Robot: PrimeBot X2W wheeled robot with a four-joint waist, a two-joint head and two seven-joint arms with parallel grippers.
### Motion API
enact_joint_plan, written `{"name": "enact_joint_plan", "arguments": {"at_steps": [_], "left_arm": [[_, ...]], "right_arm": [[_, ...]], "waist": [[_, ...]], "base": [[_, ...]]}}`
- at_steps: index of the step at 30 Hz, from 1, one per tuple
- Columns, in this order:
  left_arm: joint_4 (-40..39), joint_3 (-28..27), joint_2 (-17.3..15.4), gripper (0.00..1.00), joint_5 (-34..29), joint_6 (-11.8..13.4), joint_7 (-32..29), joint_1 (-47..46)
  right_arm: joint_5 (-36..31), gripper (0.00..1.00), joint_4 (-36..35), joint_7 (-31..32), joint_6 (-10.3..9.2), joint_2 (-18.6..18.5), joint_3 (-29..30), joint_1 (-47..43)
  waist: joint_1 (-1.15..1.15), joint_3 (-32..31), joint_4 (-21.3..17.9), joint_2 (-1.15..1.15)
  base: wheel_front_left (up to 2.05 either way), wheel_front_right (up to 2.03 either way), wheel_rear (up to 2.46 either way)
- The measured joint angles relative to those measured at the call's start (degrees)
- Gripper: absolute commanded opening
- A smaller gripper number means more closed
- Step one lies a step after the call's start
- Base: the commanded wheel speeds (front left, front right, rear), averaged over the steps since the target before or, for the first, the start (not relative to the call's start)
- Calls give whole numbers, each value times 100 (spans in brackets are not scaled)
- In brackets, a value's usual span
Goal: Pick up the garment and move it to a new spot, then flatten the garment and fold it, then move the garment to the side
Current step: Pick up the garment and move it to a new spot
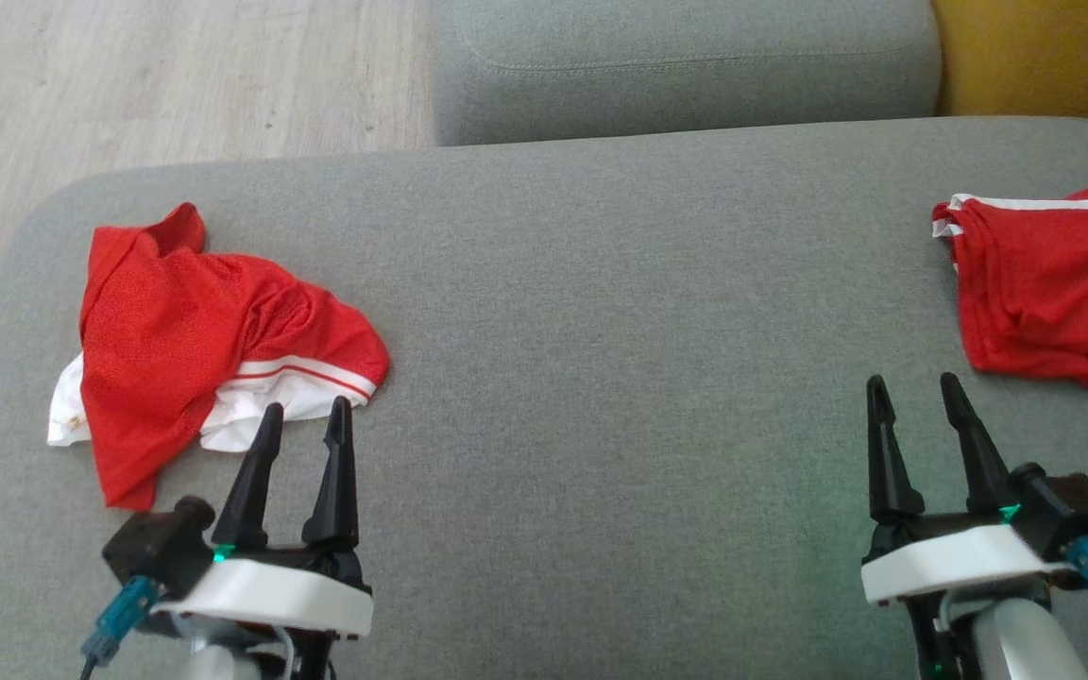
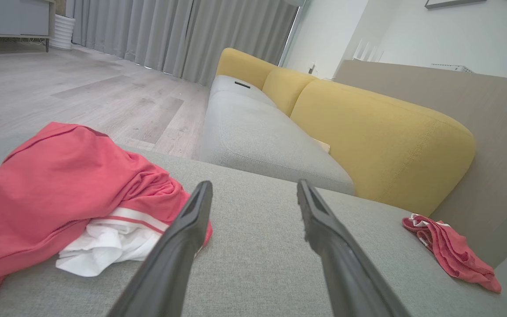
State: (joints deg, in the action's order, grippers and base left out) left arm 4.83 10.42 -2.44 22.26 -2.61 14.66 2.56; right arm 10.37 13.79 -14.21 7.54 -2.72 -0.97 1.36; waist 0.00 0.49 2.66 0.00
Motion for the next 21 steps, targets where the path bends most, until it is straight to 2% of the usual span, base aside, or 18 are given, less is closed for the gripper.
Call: {"name": "enact_joint_plan", "arguments": {"at_steps": [21], "left_arm": [[-55,56,0,100,8,2,0,0]], "right_arm": [[71,100,-21,-1,0,0,22,18]], "waist": [[0,-51,40,0]], "base": [[0,0,0]]}}
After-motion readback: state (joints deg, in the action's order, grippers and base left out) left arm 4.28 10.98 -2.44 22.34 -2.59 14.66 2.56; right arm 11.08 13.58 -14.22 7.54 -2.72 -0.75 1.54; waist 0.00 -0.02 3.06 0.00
